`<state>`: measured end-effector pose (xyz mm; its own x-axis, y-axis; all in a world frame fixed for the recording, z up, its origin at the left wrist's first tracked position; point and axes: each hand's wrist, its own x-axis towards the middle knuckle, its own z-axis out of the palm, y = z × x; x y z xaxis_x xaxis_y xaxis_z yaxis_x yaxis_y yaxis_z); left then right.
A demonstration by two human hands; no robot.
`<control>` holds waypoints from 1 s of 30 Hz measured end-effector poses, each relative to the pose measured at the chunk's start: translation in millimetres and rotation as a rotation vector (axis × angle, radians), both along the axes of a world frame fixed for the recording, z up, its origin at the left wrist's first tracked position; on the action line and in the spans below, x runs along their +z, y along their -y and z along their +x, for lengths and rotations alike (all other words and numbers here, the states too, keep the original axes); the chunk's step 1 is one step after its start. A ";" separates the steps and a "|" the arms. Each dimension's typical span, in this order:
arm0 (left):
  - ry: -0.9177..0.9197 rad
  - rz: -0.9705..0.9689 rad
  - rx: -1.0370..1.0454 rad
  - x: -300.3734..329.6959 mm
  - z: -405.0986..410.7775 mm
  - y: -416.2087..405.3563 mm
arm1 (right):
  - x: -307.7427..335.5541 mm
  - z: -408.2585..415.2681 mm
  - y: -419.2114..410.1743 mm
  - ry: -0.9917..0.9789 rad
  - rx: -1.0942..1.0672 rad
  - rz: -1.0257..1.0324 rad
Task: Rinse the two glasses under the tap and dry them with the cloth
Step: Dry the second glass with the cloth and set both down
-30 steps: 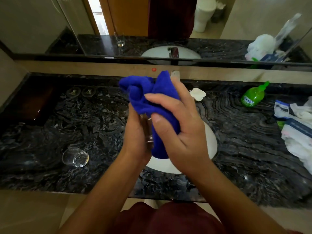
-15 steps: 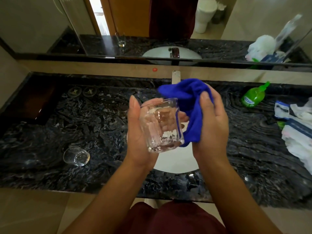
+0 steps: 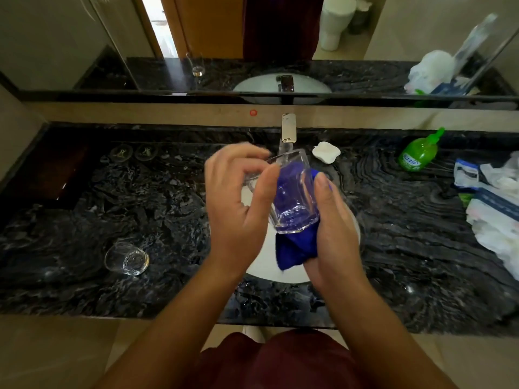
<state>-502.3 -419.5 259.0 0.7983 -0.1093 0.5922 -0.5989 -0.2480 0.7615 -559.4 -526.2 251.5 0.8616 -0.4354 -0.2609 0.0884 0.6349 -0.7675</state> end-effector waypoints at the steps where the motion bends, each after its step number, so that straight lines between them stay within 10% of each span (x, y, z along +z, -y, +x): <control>1: 0.027 0.064 -0.010 4.5 2.3 -3.5 | 0.9 -0.2 3.7 0.002 -0.017 -0.062; 6: -0.172 0.265 -0.252 31.2 8.6 -13.7 | 7.7 -1.8 8.9 -0.001 -0.032 -0.309; 13: -0.592 0.029 -0.664 41.3 20.6 -18.7 | 5.6 -10.4 5.3 0.110 -0.138 -0.837; 30: -0.819 -0.489 -0.660 18.3 15.0 -10.1 | 38.7 19.1 26.6 0.211 0.370 -0.141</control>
